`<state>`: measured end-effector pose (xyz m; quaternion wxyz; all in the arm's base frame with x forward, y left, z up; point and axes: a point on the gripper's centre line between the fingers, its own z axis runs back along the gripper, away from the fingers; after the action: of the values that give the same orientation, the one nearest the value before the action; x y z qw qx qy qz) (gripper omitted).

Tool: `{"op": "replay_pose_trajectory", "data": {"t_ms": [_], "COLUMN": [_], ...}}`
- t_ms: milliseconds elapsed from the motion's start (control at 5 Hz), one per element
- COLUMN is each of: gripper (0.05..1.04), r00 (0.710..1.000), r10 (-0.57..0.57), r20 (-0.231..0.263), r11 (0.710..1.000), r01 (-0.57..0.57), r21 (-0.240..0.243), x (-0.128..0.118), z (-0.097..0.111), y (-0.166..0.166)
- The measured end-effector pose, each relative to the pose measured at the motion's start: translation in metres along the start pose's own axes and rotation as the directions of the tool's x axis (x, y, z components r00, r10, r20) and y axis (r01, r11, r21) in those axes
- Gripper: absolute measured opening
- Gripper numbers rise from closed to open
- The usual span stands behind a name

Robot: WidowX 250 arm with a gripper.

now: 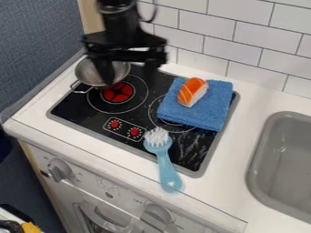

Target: Put the orange salmon in the silver pot

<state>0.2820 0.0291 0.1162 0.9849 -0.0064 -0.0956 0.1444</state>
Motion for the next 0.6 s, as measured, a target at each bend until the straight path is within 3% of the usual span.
{"op": "replay_pose_trajectory", "data": {"t_ms": [400, 600], "gripper": [1.001, 1.001], "r00": [0.985, 0.978], "r10": [-0.158, -0.201], "r20": [-0.063, -0.063], "r11": [0.987, 0.979], "r01": [0.159, 0.202], "r21": [0.025, 0.013], "x": [0.041, 0.060], "z": [-0.045, -0.067], "y": [-0.043, -0.057]}}
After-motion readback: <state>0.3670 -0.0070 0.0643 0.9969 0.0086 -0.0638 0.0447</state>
